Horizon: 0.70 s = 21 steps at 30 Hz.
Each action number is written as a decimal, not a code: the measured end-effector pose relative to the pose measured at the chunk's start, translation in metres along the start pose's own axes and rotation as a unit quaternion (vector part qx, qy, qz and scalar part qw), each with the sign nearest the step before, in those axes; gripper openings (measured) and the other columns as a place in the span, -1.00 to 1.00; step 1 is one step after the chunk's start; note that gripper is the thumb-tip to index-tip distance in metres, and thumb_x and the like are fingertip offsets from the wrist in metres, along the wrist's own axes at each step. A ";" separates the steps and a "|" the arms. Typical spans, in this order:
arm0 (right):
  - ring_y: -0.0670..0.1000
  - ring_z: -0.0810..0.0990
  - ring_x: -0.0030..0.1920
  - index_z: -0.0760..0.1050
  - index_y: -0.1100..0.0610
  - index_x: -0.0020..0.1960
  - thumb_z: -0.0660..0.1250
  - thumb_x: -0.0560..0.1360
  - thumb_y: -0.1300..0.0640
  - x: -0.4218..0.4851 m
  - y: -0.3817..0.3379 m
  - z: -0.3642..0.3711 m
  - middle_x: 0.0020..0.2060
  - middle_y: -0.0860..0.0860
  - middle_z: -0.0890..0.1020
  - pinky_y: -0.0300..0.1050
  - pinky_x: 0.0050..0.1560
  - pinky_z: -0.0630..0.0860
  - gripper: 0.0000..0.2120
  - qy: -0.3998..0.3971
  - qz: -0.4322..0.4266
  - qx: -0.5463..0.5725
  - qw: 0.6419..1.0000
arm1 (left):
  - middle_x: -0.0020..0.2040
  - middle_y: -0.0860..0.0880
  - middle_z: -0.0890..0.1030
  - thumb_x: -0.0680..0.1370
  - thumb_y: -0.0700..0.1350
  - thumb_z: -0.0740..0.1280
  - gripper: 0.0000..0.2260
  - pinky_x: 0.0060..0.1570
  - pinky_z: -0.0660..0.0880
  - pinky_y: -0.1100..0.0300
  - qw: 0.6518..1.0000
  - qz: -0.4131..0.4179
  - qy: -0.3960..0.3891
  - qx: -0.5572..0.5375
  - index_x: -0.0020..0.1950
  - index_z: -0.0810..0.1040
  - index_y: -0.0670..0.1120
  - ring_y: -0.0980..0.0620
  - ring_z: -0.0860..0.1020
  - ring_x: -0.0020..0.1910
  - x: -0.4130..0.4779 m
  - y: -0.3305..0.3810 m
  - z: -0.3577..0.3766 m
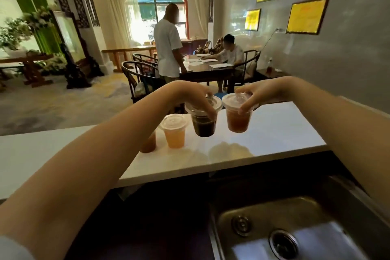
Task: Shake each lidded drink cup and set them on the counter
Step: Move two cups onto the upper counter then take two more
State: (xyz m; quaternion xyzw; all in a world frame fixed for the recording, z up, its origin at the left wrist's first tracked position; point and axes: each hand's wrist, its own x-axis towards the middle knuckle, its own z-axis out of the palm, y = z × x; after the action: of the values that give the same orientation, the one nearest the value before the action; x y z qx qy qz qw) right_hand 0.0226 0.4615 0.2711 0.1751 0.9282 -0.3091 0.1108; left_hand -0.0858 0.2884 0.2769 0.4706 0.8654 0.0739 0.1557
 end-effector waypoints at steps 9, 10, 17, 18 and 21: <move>0.06 0.38 0.24 0.19 0.15 0.42 0.41 0.43 0.14 0.060 0.042 0.025 0.34 0.12 0.35 -0.09 0.19 0.46 -0.35 -0.029 0.002 -0.001 1.000 | 0.37 -0.11 0.38 0.42 0.02 0.46 -0.30 0.14 0.42 0.13 0.999 -0.052 0.003 0.008 0.46 0.23 -0.10 -0.09 0.39 0.29 0.053 -0.017 0.051; 0.07 0.39 0.25 0.19 0.15 0.43 0.41 0.43 0.14 0.065 0.045 0.027 0.35 0.12 0.35 -0.07 0.20 0.46 -0.35 -0.035 0.004 0.001 0.999 | 0.37 -0.11 0.38 0.42 0.02 0.46 -0.30 0.13 0.42 0.13 0.999 -0.054 0.003 0.005 0.46 0.23 -0.10 -0.09 0.40 0.29 0.056 -0.019 0.055; 0.13 0.31 0.38 0.05 0.11 0.50 0.42 0.43 0.12 0.084 0.059 0.034 0.44 0.11 0.25 -0.05 0.25 0.42 -0.22 -0.037 0.006 0.021 0.999 | 0.36 -0.13 0.37 0.42 0.01 0.45 -0.31 0.05 0.42 0.15 0.997 -0.076 0.005 -0.001 0.45 0.23 -0.11 -0.10 0.41 0.26 0.069 -0.023 0.068; 0.13 0.31 0.39 0.05 0.11 0.50 0.42 0.43 0.12 0.085 0.059 0.034 0.45 0.11 0.24 -0.04 0.26 0.41 -0.21 -0.035 0.007 0.021 0.999 | 0.36 -0.13 0.37 0.43 0.01 0.45 -0.31 0.04 0.42 0.15 0.997 -0.078 0.004 -0.001 0.45 0.22 -0.11 -0.10 0.41 0.26 0.070 -0.024 0.068; 0.15 0.28 0.40 0.04 0.10 0.51 0.42 0.43 0.14 0.089 0.061 0.034 0.46 0.11 0.22 -0.01 0.30 0.39 -0.21 -0.030 0.004 0.019 0.999 | 0.37 -0.13 0.36 0.43 0.03 0.45 -0.30 0.07 0.43 0.14 0.997 -0.083 0.004 -0.001 0.46 0.21 -0.11 -0.10 0.40 0.28 0.071 -0.025 0.068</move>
State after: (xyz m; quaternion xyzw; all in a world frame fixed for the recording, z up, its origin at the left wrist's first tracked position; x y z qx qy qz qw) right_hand -0.0314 0.5091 0.1842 0.1713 0.9178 -0.3312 0.1365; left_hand -0.1186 0.3336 0.1924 0.3965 0.9020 0.0629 0.1586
